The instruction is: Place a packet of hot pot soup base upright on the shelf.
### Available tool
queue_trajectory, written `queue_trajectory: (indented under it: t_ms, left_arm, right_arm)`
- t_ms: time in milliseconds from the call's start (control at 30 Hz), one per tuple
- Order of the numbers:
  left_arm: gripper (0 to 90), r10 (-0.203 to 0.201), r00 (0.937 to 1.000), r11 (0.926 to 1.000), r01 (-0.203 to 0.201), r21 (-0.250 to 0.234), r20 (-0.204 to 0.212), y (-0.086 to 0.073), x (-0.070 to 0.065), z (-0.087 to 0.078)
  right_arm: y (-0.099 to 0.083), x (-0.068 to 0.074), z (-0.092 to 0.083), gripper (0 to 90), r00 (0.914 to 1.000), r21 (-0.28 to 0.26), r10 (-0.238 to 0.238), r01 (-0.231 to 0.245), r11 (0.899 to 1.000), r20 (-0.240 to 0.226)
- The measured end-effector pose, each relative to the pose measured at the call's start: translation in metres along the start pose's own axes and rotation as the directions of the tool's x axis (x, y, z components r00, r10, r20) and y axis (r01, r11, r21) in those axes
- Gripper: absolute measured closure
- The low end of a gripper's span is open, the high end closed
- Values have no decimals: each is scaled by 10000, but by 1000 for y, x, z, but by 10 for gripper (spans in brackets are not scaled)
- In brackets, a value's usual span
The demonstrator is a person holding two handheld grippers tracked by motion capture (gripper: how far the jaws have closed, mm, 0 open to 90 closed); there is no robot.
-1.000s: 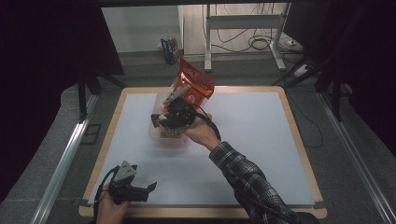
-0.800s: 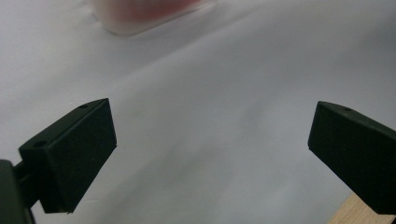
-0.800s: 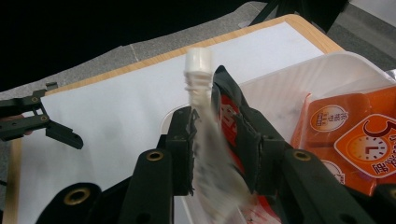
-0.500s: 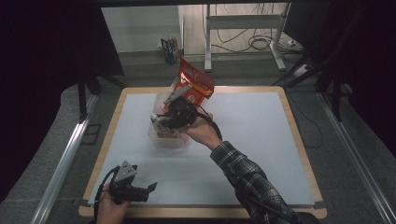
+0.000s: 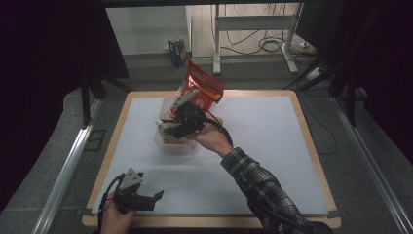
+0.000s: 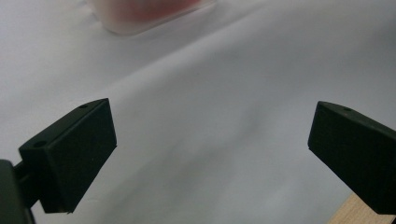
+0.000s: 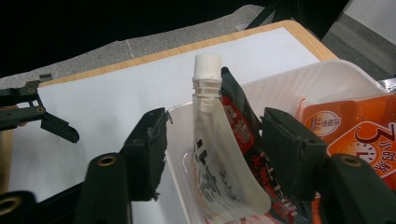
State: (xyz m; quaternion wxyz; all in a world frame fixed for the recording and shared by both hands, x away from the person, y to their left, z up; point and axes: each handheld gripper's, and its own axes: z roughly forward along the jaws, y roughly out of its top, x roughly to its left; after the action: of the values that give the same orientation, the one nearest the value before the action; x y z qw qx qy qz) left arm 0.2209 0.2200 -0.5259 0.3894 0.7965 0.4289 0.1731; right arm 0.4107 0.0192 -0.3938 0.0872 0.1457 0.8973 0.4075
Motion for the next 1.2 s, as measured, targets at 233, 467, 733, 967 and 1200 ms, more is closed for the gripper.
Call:
queue_trajectory:
  t_ms: [233, 467, 733, 967, 1200]
  left_arm:
    - [11, 27, 10000, 10000, -27, -11, -9, 0, 0, 0]
    - [11, -14, 10000, 10000, 14, 12, 57, 0, 0, 0]
    - [12, -163, 9991, 9998, 167, -100, 385, 1, 2, -1]
    - [12, -142, 9984, 9997, 152, -180, 542, 1, 2, -2]
    - [10, -88, 9987, 9997, 100, -233, 501, 1, 1, -2]
  right_arm:
    - [1, -2, -2, 308, 10000, -28, -54, 54, 10000, 42]
    - [-1, -4, -5, 242, 10000, -55, -20, 20, 10000, 64]
    - [-4, -6, -12, 195, 9998, -77, 64, -63, 10000, 169]
    - [-8, -6, -18, 162, 9998, -102, 99, -97, 9999, 187]
    - [-10, -6, -23, 138, 9998, -105, 65, -64, 9999, 182]
